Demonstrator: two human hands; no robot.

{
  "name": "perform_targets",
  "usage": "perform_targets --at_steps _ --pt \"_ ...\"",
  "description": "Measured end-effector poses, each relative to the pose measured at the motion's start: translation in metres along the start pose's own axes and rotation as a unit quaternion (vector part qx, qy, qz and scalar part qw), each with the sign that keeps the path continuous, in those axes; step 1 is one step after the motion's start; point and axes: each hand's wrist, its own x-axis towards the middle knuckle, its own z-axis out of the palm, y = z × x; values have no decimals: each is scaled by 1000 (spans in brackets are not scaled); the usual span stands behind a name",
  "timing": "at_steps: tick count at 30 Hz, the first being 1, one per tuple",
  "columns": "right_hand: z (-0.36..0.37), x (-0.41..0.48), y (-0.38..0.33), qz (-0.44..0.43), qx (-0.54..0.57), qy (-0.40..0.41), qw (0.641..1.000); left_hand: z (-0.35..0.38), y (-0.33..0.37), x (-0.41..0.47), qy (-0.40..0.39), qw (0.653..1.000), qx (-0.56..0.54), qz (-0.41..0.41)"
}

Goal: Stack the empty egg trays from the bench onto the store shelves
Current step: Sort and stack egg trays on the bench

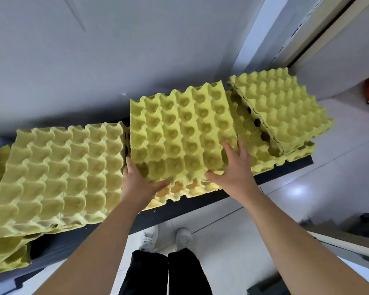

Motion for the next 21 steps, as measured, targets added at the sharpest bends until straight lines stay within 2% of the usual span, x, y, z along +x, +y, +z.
perform_targets --at_steps 8,15,21 --pt "-73 -29 -54 -26 47 10 999 -73 44 -61 80 995 -46 47" --pt "-145 -80 -132 -134 50 40 989 -160 83 -155 210 967 -97 104" --pt "-187 -138 -216 -242 31 46 969 -237 81 -236 317 931 -129 127"
